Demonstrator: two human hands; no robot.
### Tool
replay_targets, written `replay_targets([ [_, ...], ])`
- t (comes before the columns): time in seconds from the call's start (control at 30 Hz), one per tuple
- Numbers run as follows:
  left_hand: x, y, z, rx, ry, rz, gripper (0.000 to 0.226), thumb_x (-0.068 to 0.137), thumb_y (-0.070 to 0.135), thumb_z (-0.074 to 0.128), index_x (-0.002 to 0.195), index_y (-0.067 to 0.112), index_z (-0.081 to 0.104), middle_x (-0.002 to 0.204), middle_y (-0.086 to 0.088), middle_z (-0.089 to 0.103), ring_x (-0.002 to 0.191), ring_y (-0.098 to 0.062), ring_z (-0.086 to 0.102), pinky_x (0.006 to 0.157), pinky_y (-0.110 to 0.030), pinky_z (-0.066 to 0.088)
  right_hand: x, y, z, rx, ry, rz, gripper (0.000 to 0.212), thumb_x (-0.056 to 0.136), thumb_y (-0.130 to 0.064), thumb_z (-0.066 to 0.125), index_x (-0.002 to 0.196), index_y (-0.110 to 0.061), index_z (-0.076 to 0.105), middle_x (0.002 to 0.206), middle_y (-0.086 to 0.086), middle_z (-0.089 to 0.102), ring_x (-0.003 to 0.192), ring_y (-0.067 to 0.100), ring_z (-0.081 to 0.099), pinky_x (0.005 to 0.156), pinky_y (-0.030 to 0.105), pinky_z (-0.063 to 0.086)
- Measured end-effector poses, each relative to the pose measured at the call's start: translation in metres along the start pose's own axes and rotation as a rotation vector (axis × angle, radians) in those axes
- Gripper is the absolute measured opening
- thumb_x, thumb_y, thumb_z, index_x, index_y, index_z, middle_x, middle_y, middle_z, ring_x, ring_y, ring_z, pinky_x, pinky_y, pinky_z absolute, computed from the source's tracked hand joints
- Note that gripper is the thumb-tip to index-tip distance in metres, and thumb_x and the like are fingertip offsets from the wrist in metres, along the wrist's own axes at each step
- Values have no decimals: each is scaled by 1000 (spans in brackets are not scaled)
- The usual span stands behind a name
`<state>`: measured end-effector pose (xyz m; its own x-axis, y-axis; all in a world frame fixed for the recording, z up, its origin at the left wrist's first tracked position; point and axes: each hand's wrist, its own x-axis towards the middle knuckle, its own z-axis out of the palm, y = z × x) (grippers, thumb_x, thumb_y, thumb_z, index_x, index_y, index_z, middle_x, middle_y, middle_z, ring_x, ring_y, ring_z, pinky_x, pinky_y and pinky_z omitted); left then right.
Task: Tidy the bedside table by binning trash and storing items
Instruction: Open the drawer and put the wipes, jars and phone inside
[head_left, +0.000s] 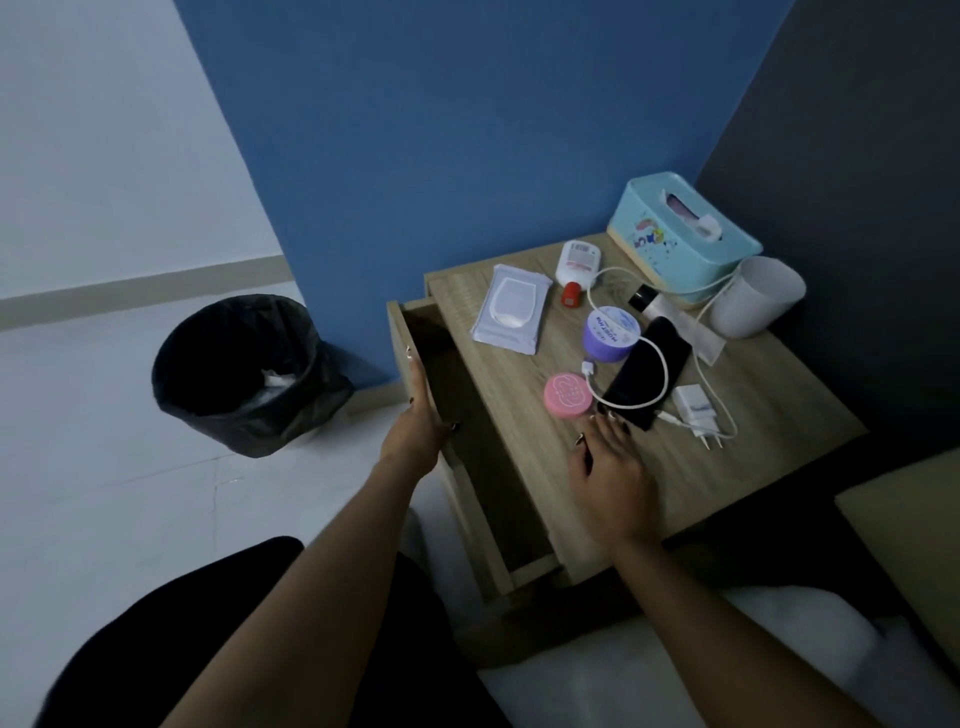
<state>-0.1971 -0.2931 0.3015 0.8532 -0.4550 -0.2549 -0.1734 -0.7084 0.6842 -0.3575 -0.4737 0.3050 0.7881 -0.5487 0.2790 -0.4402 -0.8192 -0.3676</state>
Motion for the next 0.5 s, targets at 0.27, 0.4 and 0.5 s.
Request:
replay_targets([
  [0.27,-30,-42,-43,93,-24,-70,114,88,20,66,143,30,-33,125,-29,58,99,-40,64,82,-49,54,-2,4,3,-5,-11,11,50,86,-25,34,115,-2,68,122,16,66,119,31,60,98,43,50],
  [0.4,-40,-60,-58,126,-13,-104,117,87,24,68,142,27,-35,108,-30,64,82,-37,65,74,-46,55,0,4,1,-6,-20,9,53,86,-27,31,114,-2,68,122,17,66,119,32,59,98,44,50],
  [0.5,-43,-71,-66,129,-8,-106,121,85,25,70,141,26,-37,110,-30,63,88,-38,65,79,-47,55,-1,2,-1,-13,-31,3,55,86,-29,30,117,-3,67,123,16,65,122,31,57,100,43,48],
])
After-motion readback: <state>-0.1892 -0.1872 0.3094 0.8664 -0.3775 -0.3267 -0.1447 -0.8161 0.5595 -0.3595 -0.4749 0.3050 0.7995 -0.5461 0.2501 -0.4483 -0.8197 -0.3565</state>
